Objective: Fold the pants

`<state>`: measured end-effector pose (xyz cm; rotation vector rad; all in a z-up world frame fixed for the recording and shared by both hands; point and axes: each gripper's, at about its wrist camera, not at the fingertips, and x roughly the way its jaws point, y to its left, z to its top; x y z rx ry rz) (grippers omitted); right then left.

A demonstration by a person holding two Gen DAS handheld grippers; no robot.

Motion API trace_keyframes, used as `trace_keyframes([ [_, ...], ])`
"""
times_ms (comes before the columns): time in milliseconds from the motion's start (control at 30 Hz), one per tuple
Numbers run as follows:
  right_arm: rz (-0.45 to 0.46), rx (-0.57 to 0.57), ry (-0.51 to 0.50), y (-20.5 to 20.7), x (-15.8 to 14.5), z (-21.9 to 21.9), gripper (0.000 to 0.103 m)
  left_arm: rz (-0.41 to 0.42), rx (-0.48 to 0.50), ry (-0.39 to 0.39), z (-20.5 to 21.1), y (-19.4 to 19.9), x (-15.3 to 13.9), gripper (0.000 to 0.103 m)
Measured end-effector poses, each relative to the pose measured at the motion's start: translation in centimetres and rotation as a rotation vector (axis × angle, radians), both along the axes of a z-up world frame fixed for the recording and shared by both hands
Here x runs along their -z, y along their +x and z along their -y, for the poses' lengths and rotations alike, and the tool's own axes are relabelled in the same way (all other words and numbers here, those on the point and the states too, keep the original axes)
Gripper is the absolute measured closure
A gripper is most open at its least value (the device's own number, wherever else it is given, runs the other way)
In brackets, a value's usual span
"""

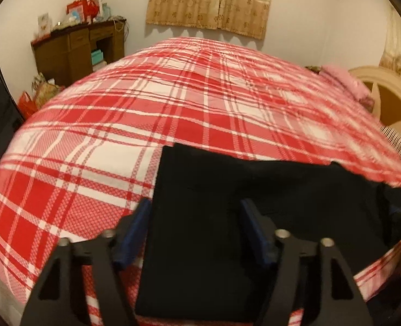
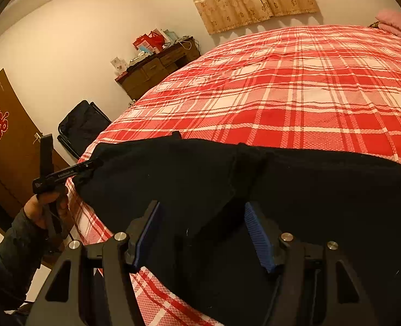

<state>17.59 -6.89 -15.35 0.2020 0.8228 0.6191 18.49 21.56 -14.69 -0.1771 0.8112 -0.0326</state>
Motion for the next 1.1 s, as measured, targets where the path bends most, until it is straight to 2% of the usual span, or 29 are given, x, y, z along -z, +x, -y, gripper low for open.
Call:
trace_keyframes([
  [233,0.01,0.001,-0.009,-0.1,0.1,-0.2,0.038,0.002,0.001,-0.063,-0.8,0.5,0.5,0.047],
  [333,0.008,0.001,-0.006,-0.1,0.0,-0.2,0.038,-0.007,-0.003,-0.062,-0.8,0.5,0.3,0.059],
  [400,0.009,0.001,-0.004,-0.1,0.1,-0.2,0.038,-0.01,-0.023,-0.08,-1.2,0.2,0.1,0.078],
  [433,0.01,0.001,-0.005,-0.1,0.2,-0.2,0.038,-0.005,-0.029,-0.088,-1.3,0.0,-0.1,0.083],
  [533,0.012,0.001,-0.008,0.0,0.3,-0.4,0.038,0.008,-0.018,-0.118,-1.1,-0.6,-1.0,0.085],
  [600,0.013,0.0,-0.013,0.1,0.4,-0.5,0.038,0.012,0.007,-0.107,-0.3,-0.8,-1.3,0.088],
  [800,0.014,0.003,-0.007,0.0,0.3,-0.3,0.038,0.042,0.023,-0.108,0.5,-1.0,-2.2,0.09],
  [900,0.015,0.003,-0.01,-0.1,0.4,-0.3,0.038,0.041,-0.008,-0.053,0.3,-0.7,-1.8,0.089],
  [967,0.017,0.002,-0.013,-0.2,0.4,-0.4,0.038,0.029,-0.034,-0.047,-0.3,-0.3,-1.1,0.088],
  [1033,0.017,0.001,-0.013,-0.2,0.4,-0.4,0.038,0.017,-0.051,-0.019,-0.7,0.1,-0.2,0.082],
  [1100,0.017,0.002,-0.011,-0.3,0.4,-0.4,0.038,0.011,-0.064,-0.031,-1.1,0.2,0.5,0.064],
])
